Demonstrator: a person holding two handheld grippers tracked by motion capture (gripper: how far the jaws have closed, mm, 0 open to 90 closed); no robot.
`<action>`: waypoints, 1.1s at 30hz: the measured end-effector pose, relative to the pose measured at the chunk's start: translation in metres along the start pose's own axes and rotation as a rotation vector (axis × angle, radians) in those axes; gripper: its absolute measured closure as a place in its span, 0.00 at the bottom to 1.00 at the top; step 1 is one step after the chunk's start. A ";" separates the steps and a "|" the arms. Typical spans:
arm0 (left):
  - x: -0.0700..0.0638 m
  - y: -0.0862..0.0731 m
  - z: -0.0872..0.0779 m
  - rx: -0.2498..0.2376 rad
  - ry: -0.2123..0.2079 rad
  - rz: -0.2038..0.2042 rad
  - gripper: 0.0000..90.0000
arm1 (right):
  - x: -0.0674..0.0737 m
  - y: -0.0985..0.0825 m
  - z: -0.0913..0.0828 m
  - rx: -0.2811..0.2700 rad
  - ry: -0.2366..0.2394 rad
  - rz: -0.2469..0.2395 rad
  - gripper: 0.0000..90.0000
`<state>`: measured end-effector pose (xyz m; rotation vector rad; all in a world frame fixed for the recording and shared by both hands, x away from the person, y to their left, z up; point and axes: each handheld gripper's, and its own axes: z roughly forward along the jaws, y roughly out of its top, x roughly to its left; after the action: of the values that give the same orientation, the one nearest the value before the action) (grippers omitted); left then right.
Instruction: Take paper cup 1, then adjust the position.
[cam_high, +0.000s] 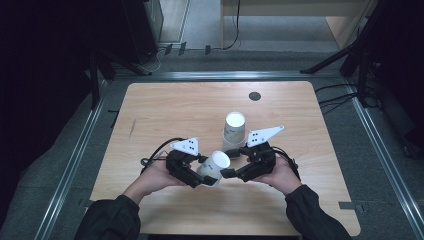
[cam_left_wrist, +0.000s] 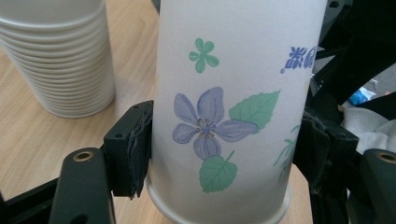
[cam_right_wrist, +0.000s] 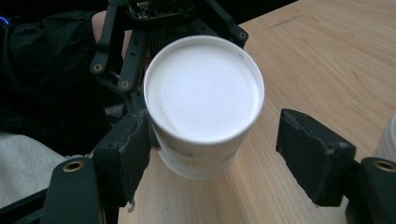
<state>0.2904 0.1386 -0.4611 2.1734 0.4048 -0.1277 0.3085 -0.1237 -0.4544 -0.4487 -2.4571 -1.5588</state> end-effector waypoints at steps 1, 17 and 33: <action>0.000 0.000 -0.001 -0.002 -0.001 -0.002 0.31 | 0.000 0.000 -0.002 0.001 -0.009 -0.006 0.28; 0.002 -0.002 -0.015 0.049 0.054 0.001 0.31 | 0.004 -0.021 -0.018 0.070 -0.142 -0.034 0.38; 0.008 0.021 -0.030 0.226 0.022 0.095 0.31 | 0.009 -0.026 -0.006 0.123 -0.173 -0.058 0.35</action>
<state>0.3034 0.1530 -0.4289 2.4137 0.3109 -0.1008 0.2913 -0.1384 -0.4707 -0.5148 -2.7007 -1.4345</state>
